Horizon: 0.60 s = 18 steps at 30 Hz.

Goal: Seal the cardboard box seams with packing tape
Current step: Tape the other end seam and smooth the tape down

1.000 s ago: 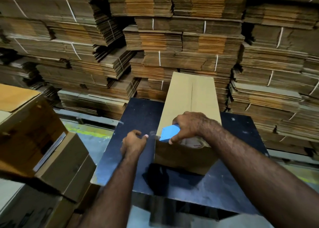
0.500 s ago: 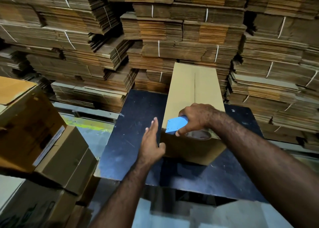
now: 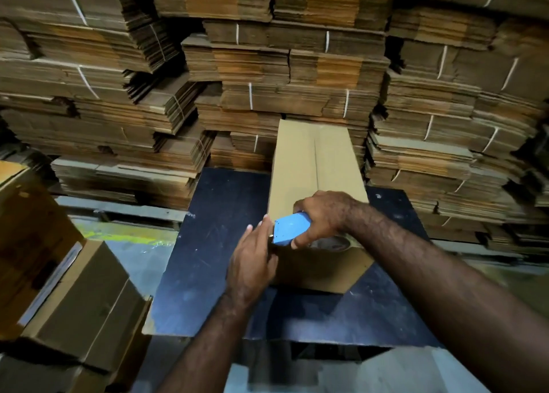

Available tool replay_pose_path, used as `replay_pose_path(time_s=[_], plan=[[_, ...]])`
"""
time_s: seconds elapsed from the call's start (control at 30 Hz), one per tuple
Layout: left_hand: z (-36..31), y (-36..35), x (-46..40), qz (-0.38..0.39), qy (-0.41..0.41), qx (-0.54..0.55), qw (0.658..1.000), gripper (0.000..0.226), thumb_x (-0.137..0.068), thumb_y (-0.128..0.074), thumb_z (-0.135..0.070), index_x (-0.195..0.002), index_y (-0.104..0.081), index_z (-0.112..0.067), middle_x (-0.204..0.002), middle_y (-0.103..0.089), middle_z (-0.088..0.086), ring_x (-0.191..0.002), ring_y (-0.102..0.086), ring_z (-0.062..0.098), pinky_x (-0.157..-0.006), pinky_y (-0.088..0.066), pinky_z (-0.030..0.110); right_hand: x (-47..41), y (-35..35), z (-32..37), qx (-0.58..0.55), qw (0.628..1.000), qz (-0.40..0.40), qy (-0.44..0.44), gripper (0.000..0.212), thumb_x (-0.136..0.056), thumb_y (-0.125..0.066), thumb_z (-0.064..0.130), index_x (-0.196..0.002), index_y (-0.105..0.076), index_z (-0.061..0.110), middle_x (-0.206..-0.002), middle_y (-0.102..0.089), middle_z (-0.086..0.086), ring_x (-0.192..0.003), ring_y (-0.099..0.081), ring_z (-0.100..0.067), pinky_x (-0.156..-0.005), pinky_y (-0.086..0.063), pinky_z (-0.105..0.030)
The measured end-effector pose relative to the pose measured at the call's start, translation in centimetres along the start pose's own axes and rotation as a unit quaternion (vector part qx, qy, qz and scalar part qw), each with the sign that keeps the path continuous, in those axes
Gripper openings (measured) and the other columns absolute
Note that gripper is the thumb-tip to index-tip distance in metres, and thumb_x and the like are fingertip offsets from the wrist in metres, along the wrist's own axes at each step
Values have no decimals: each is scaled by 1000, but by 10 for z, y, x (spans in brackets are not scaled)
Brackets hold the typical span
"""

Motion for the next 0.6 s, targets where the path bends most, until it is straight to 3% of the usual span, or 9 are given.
replay_pose_path(time_s=[0.13, 0.23, 0.3, 0.4, 0.47, 0.6], plan=[[-4, 0, 0, -107, -83, -60, 989, 80, -54, -91, 2, -128, -62, 5, -127, -68, 16, -119, -56, 24, -106, -40, 32, 2, 4, -2, -29, 999, -10, 11, 68, -70, -72, 62, -120, -37, 32, -86, -51, 9, -74, -49, -9, -59, -37, -28], [0, -3, -4, -106, -80, -86, 987, 82, -47, -94, 3, -123, -66, 3, -124, -70, 17, -108, -70, 30, -100, -45, 37, -1, 3, -3, -26, 999, -2, 41, 59, -72, -70, 60, -115, -38, 35, -85, -52, 9, -75, -51, -11, -59, -38, -28], [3, -4, -8, -115, -102, -112, 982, 67, -57, -90, 1, -119, -66, 3, -115, -73, 18, -97, -74, 31, -99, -49, 48, -4, 5, -4, -31, 998, 1, 52, 56, -71, -70, 61, -111, -39, 37, -86, -53, 8, -79, -53, -15, -61, -41, -30], [10, -2, -13, -116, -103, -143, 977, 33, -88, -65, -21, -119, -62, -9, -84, -75, 9, -70, -72, 25, -100, -54, 48, -4, 5, -10, -37, 997, 1, 69, 56, -70, -70, 65, -110, -40, 39, -94, -56, 3, -86, -52, -19, -66, -45, -33], [14, -2, -16, -101, -79, -172, 977, 30, -89, -68, -29, -115, -60, -16, -66, -68, 2, -57, -66, 22, -98, -53, 46, 3, 5, -26, -47, 996, -1, 80, 57, -70, -70, 66, -111, -40, 40, -96, -55, 2, -88, -51, -19, -68, -45, -33], [13, -1, -23, -97, -61, -233, 966, 34, -91, -57, -47, -112, -65, -22, -62, -66, -1, -58, -66, 21, -92, -48, 44, 20, 0, -73, -65, 996, 13, 52, 60, -68, -71, 69, -113, -44, 41, -92, -53, 6, -90, -53, -18, -73, -52, -37]])
Point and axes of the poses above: each hand's wrist, its own x-axis away from the middle knuckle, its own y-axis out of the back of the hand, z = x × y, the point moved 6 cm from there along -x, towards the middle knuckle
